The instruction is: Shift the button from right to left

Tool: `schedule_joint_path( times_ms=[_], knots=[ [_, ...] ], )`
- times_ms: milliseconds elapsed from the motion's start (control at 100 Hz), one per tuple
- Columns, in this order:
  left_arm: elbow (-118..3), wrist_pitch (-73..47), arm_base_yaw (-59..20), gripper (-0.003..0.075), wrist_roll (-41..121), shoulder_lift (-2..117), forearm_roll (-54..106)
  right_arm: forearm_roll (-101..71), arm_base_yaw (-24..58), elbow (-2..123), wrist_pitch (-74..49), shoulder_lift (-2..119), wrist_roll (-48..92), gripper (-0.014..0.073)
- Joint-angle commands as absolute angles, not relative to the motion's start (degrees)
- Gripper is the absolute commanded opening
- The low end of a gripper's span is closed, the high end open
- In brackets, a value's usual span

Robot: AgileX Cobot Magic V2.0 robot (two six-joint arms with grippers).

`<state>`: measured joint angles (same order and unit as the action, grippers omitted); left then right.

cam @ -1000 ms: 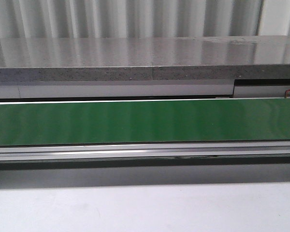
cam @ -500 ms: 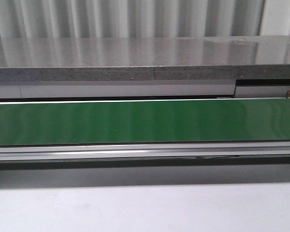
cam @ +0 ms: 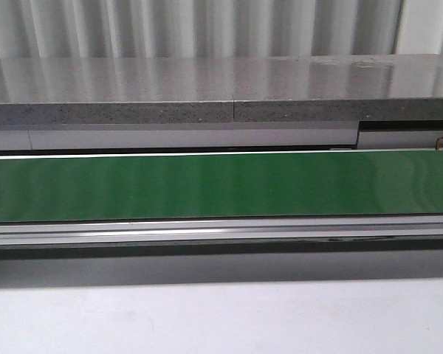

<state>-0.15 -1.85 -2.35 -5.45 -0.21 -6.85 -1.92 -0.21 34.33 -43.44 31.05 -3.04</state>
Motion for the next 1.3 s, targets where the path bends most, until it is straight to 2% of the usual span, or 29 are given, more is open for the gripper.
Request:
schedule_joint_path(
  times_ms=[0, 140, 210, 280, 400, 470, 520, 670, 880, 1080, 1290],
  knots=[
    [1.3, 3.1, -2.1, -0.002, -5.8, -2.2, -6.8, -2.0, -0.3, 36.5, -39.7, 33.0, -2.8, -0.0067],
    [1.3, 3.1, -2.1, -0.002, -5.8, -2.2, -6.8, -2.0, -0.3, 36.5, -40.0, 33.6, -2.8, -0.0052],
    [1.3, 3.1, -2.1, -0.002, -5.8, -2.2, -6.8, -2.0, -0.3, 36.5, -40.0, 33.6, -2.8, 0.0021],
    [1.3, 3.1, -2.1, -0.002, -5.8, -2.2, -6.8, -2.0, -0.3, 36.5, -40.0, 33.6, -2.8, 0.0162],
    [1.3, 3.1, -2.1, -0.002, -5.8, -2.2, -6.8, -2.5, -0.3, 36.5, -39.7, 33.6, -2.8, 0.0474],
    [1.3, 3.1, -2.1, -0.002, -5.8, -2.2, -6.8, -4.5, -0.3, 36.5, -39.4, 33.6, -2.8, 0.0601],
    [1.3, 3.1, -2.1, -0.002, -5.8, -2.2, -6.8, -6.0, -0.3, 36.8, -39.1, 33.7, -2.8, 0.0652],
    [1.3, 3.1, -2.1, -0.002, -5.8, -2.2, -6.8, -8.4, -0.3, 41.0, -42.0, 37.5, -2.9, 0.0654],
    [1.3, 3.1, -2.1, -0.002, -5.8, -2.2, -6.8, -3.5, -1.2, 52.1, -45.2, 50.0, -2.9, 0.0654],
    [1.3, 3.1, -2.1, -0.002, -5.8, -2.2, -6.8, -1.4, -14.1, 58.8, -44.0, 62.9, -2.0, 0.0654],
    [1.3, 3.1, -2.1, -0.002, -5.8, -2.2, -6.8, -8.3, -26.1, 61.2, -40.4, 74.9, 5.0, 0.0654]
  ],
)
